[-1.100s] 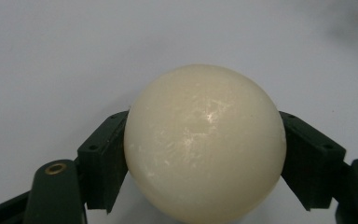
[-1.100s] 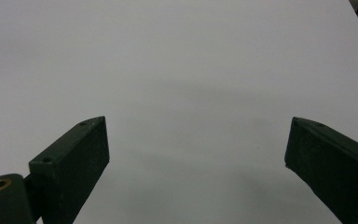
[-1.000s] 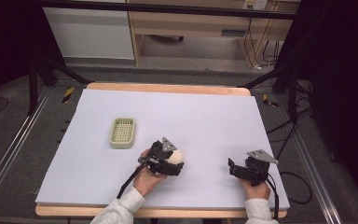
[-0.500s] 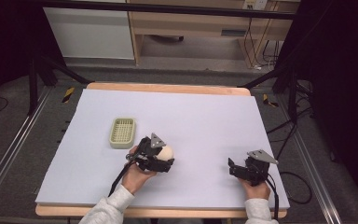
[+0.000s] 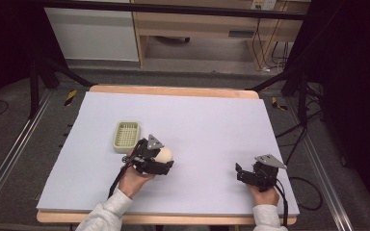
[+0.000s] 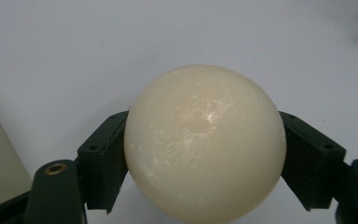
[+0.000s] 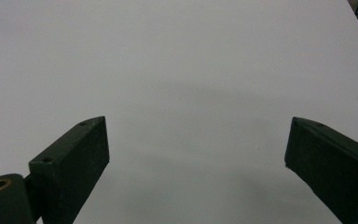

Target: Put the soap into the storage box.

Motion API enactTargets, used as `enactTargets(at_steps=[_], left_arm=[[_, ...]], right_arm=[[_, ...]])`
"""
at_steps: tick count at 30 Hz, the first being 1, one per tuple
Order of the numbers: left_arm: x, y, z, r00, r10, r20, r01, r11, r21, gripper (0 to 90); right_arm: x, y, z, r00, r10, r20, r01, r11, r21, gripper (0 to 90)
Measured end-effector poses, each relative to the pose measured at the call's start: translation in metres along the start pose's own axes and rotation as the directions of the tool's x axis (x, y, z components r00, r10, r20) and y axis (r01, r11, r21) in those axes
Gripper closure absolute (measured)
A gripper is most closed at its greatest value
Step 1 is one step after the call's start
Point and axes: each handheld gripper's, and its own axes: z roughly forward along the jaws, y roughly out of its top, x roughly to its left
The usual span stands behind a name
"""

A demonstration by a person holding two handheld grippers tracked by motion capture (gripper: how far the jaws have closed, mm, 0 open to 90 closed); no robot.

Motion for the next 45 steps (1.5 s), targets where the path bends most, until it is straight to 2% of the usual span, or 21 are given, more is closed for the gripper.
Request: enactTargets(at_steps=[8,20,21,26,27,32,37,42,45], left_arm=[[0.013,0.0,-0.011,0.9996,-0.016,-0.024,0.015,0.9999,-0.007,24.0],[0.037,-0.007,-0.024,0.9965,-0.06,-0.057,0.059,0.998,-0.023,24.0],[0.041,-0.009,-0.026,0.9953,-0.075,-0.061,0.074,0.997,-0.026,24.0],[0.049,-0.013,-0.027,0.993,-0.09,-0.077,0.088,0.9959,-0.019,24.0],[0.053,-0.014,-0.028,0.9913,-0.105,-0.079,0.104,0.9944,-0.019,24.1],[0.059,-0.015,-0.029,0.9898,-0.111,-0.089,0.111,0.9938,-0.009,24.1],[0.068,-0.015,-0.034,0.984,-0.145,-0.103,0.143,0.9893,-0.03,24.0],[0.075,-0.016,-0.036,0.9805,-0.152,-0.124,0.15,0.9883,-0.026,24.1],[0.081,-0.017,-0.037,0.9761,-0.167,-0.139,0.165,0.9859,-0.031,24.1]], right_arm=[[0.0,0.0,0.0,1.0,0.0,0.001,0.0,1.0,-0.001,6.7],[0.0,0.0,0.0,1.0,0.0,0.001,0.0,1.0,0.004,6.7],[0.0,0.0,0.0,1.0,0.0,0.0,0.0,1.0,0.003,6.8],[0.0,0.0,0.0,1.0,0.0,-0.001,0.0,1.0,0.005,6.7],[0.0,0.0,0.0,1.0,-0.001,-0.001,0.001,1.0,0.003,6.7],[0.0,0.0,0.0,1.0,0.001,-0.001,-0.001,1.0,0.005,6.7],[0.0,0.0,0.0,1.0,-0.001,-0.001,0.001,1.0,0.002,6.7],[0.001,0.0,0.0,1.0,-0.001,0.0,0.001,1.0,0.005,6.7],[0.0,0.0,0.0,1.0,-0.001,-0.001,0.001,1.0,0.002,6.7]])
